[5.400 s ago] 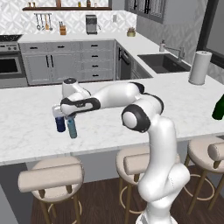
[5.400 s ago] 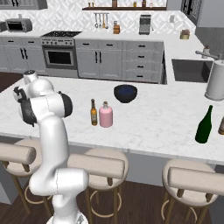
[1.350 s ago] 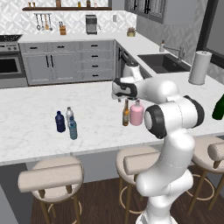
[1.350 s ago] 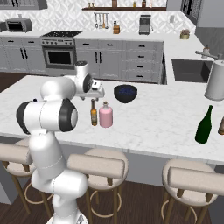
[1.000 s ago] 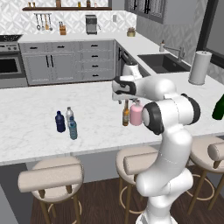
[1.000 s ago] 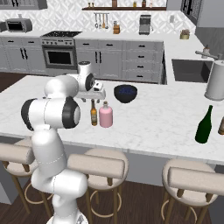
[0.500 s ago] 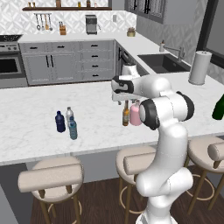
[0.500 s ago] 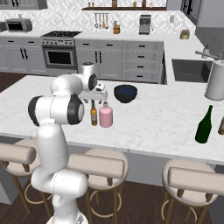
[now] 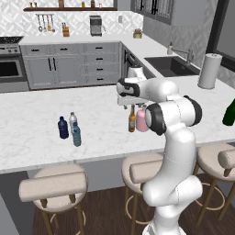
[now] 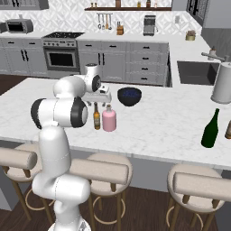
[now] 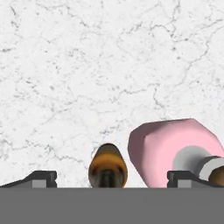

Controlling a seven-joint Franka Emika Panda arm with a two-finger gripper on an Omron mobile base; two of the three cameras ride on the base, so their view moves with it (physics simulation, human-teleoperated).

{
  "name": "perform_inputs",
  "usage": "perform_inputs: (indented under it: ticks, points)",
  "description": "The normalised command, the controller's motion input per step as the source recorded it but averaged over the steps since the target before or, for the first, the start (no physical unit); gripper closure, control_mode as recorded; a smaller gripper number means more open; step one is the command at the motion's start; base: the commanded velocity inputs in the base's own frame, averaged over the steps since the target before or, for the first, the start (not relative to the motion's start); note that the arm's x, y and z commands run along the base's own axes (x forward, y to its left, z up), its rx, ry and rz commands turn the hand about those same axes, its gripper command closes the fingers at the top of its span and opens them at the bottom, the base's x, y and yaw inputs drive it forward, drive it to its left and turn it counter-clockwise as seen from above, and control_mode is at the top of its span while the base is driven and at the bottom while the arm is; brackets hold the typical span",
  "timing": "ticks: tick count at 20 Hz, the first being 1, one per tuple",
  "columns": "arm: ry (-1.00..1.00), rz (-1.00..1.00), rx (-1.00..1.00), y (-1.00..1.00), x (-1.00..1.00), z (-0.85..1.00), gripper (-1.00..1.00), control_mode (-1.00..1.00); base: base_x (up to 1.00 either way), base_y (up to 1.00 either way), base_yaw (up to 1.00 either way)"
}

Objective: Move the plastic bottles in the middle to the plastics group, and the glass bottles in the middle to the glass group.

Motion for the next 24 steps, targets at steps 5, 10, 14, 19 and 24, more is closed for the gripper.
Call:
perform_inputs:
  ticks: [5, 10, 14, 19, 24]
  points:
    - [0.0, 0.0, 0.0, 0.02, -0.06, 0.0, -1.0, -1.0, 0.0, 0.0, 0.0]
    - [0.0, 0.0, 0.0, 0.0, -0.13, 0.0, -1.0, -1.0, 0.0, 0.0, 0.0]
    - [0.0, 0.0, 0.0, 0.02, -0.01, -0.03, -1.0, -1.0, 0.0, 0.0, 0.0]
    - [-0.01, 0.0, 0.0, 0.16, -0.02, -0.11, 1.0, -1.0, 0.0, 0.0, 0.0]
    - [0.03, -0.03, 0.0, 0.16, 0.0, -0.1, 1.0, -1.0, 0.0, 0.0, 0.0]
